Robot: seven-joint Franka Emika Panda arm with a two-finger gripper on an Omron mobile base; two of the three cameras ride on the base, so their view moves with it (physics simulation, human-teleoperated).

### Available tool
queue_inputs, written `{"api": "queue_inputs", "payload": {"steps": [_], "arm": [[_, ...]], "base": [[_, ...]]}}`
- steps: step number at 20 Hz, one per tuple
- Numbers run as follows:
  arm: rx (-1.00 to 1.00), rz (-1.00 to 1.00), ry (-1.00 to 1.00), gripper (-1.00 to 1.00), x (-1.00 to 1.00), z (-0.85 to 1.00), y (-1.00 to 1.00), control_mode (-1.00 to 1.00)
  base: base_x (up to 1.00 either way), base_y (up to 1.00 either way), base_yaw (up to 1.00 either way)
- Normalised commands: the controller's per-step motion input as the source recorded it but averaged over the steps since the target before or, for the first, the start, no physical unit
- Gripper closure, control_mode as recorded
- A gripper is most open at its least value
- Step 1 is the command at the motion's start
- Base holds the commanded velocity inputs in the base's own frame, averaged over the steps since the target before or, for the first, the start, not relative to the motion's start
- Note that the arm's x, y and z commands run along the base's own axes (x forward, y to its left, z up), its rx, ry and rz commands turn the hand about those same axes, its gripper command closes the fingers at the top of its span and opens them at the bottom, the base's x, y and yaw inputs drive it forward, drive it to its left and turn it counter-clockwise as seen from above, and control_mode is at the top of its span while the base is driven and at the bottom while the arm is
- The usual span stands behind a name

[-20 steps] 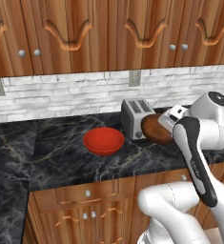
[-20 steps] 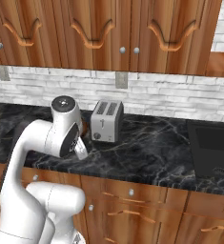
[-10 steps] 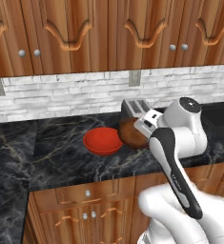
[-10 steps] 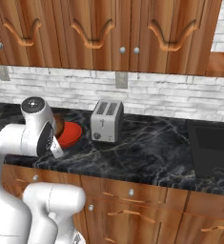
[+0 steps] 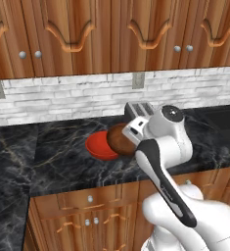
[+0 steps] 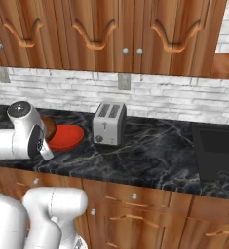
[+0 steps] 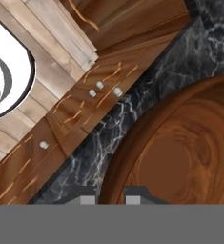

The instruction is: Pick up the bowls on the counter and stack them on top of one another in the open cabinet. Place the smaller bowl on top of the larger bowl.

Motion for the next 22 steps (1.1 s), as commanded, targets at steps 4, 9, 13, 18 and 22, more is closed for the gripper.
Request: {"api": "queue_inputs", "payload": {"steps": [4, 9, 13, 18, 22], "arm": [[-0.01, -0.05, -0.05, 1.00, 0.45, -0.18, 0.01, -1.00], [0.00, -0.06, -0.01, 1.00, 0.41, -0.18, 0.00, -1.00], [0.05, -0.03, 0.03, 1.00, 0.31, -0.21, 0.00, -1.00], [0.05, -0.01, 0.04, 1.00, 0.27, -0.11, 0.00, -1.00], [0.01, -0.02, 0.01, 1.00, 0.30, -0.08, 0.01, -1.00]], "base": [[0.00, 0.00, 0.00], [0.00, 0.00, 0.00], [0.00, 0.00, 0.00], [0.00, 0.00, 0.00], [0.00, 0.00, 0.00]]}}
